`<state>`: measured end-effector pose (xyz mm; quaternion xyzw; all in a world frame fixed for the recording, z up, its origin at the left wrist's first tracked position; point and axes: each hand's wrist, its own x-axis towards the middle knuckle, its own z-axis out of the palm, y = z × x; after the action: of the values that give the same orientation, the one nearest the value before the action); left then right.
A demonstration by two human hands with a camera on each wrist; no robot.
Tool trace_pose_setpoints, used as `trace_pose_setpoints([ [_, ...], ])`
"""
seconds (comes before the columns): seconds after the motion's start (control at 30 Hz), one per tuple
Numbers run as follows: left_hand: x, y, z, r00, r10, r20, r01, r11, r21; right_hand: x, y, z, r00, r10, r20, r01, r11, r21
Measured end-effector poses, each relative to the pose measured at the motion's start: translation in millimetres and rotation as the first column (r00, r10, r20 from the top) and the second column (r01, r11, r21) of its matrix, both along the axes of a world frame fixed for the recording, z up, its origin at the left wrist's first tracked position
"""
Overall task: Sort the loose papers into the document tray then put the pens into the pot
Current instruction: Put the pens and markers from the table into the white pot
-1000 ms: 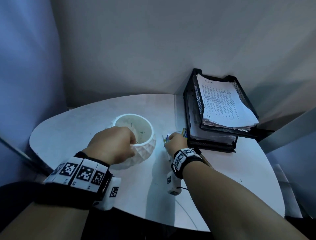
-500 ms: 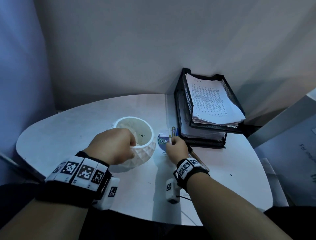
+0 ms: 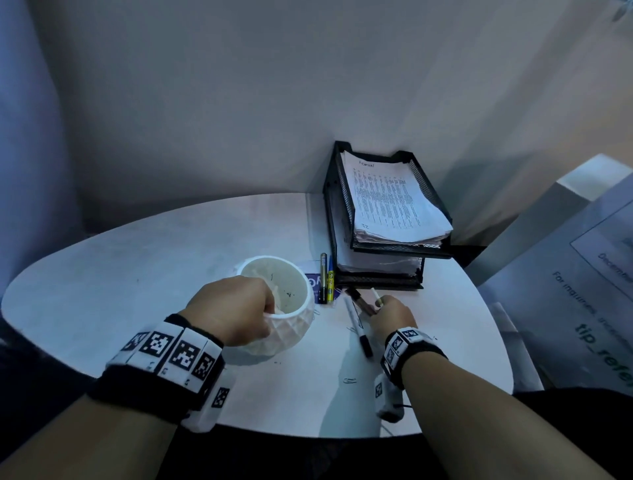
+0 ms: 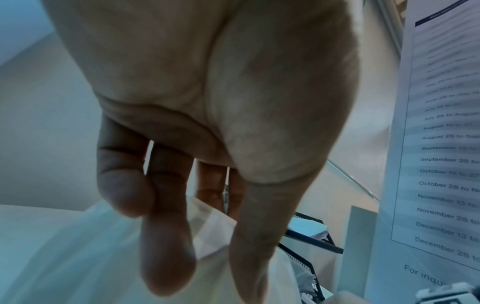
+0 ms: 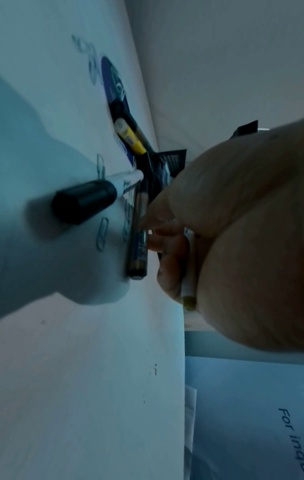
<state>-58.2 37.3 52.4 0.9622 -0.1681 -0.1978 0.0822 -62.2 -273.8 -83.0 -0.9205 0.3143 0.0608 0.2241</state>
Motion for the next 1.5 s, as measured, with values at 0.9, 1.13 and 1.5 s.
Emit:
trace_pose_setpoints([
  [0.9,-20,-16,3,0.99,-0.136,0.027,0.135,0.991,0.024,17,124,122,0.871,-0.396,0.291,-0.289,0.066,0.955],
  [1.13,-20,-9,9,0.985,-0.164,0.043,0.163,0.986,0.025,9,150,104,0.899,-0.2,0.389,-0.333,0.265,0.905],
  [1.5,-12,-6,8,0.989,-0.131,0.062,0.133,0.991,-0.025,39,107,74,0.77,-0.36,0.527,-0.196,0.653,0.731],
])
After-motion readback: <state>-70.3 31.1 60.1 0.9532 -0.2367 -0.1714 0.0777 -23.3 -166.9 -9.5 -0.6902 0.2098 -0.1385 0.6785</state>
